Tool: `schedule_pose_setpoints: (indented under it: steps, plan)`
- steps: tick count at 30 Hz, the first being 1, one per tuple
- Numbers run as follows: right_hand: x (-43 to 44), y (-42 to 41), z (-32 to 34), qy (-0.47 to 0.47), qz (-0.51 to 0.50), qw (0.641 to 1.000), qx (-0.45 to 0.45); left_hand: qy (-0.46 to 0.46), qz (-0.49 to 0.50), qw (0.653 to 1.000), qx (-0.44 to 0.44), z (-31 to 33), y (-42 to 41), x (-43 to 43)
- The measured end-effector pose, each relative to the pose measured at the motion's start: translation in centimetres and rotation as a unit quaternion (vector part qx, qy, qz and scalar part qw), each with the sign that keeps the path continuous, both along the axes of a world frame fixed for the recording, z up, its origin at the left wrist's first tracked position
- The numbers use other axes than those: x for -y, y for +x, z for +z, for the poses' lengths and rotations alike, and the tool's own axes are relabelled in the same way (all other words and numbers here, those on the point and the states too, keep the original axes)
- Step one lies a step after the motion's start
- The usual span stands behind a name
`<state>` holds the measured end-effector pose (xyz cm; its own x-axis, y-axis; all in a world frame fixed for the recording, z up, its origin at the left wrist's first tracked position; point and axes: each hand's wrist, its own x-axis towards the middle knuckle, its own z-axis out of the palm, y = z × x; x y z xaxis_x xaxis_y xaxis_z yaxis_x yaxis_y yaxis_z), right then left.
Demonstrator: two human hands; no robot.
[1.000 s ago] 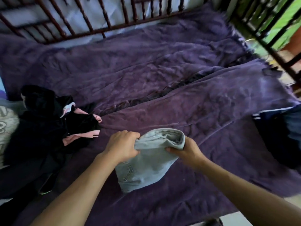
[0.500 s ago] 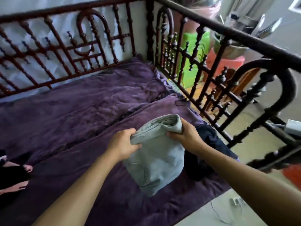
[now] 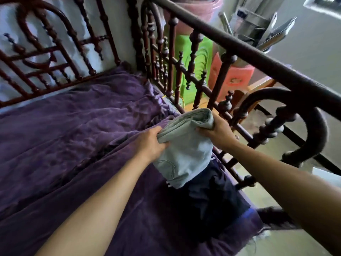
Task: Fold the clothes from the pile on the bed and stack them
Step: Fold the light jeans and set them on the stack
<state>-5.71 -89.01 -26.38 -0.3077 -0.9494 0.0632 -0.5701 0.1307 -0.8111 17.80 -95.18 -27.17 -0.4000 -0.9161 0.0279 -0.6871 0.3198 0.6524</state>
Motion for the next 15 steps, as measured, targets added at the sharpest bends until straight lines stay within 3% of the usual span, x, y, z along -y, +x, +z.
schedule_pose_setpoints:
  steps: [10, 12, 15]
  plan:
    - [8.6, -4.9, -9.5, 0.11, -0.001, 0.994, -0.006, 0.155, 0.074, 0.985, 0.008, -9.1, -5.6, 7.4]
    - [11.1, -5.0, -12.1, 0.131, -0.006, 0.991, -0.01, 0.153, 0.096, 0.983, 0.031, -11.1, -6.2, 9.2]
    - [14.3, -5.1, -16.2, 0.16, -0.03, 0.985, -0.049, 0.076, 0.111, 0.988, 0.08, -14.1, -7.0, 11.7]
